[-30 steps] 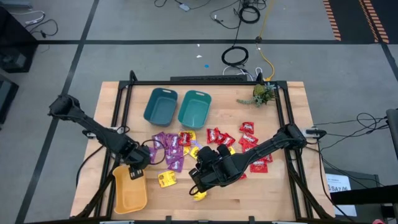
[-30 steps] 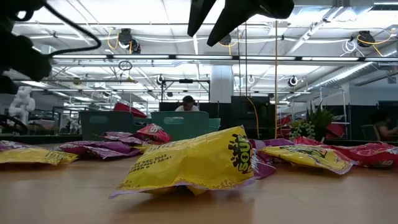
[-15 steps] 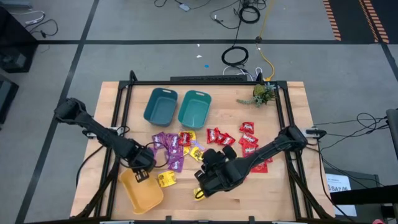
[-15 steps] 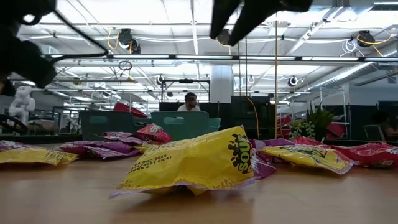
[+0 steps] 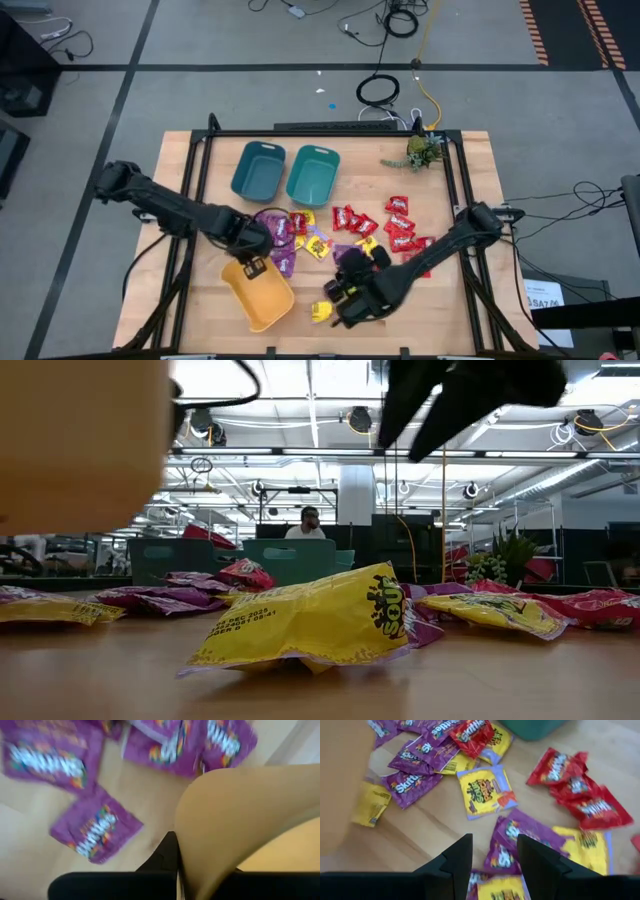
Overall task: Sort candy
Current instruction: Move the yellow bin to the top right of the table
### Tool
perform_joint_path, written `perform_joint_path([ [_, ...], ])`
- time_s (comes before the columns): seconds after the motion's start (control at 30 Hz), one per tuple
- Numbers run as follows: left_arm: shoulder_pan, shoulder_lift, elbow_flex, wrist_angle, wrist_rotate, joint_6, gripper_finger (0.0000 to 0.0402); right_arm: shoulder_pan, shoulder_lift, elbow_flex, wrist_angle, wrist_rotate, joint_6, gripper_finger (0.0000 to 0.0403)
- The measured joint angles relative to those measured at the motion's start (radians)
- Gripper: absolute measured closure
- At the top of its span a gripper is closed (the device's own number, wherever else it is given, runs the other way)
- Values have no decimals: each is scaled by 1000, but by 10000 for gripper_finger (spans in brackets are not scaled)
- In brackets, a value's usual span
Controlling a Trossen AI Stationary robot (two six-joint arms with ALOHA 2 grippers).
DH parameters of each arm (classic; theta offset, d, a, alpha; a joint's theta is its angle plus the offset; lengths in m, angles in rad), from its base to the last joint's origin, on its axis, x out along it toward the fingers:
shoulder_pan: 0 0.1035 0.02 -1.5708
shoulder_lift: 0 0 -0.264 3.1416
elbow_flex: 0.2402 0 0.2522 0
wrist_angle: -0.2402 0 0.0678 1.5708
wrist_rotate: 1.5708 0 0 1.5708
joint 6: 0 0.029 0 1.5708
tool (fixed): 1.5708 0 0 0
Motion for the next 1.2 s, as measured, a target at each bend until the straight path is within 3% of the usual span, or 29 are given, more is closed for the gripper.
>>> perform_joint_path([
  [0.33,154,287,353,-234,-43,231,397,66,-380,-441,237,25,162,257],
  [0.47,217,387,505,-237,-46,304,397,53,-503,-514,297,16,155,257],
  [0.57,254,453,626,-250,-59,334,397,29,-554,-514,345,18,49,257],
  [0.67,286,514,737,-293,-82,346,397,-6,-564,-496,403,-3,-85,257],
  [0.87,316,605,879,-361,-91,353,397,-101,-508,-401,383,-151,-255,257],
  [1.2,333,633,897,-358,-76,335,392,-196,-384,-335,286,-304,-416,257],
])
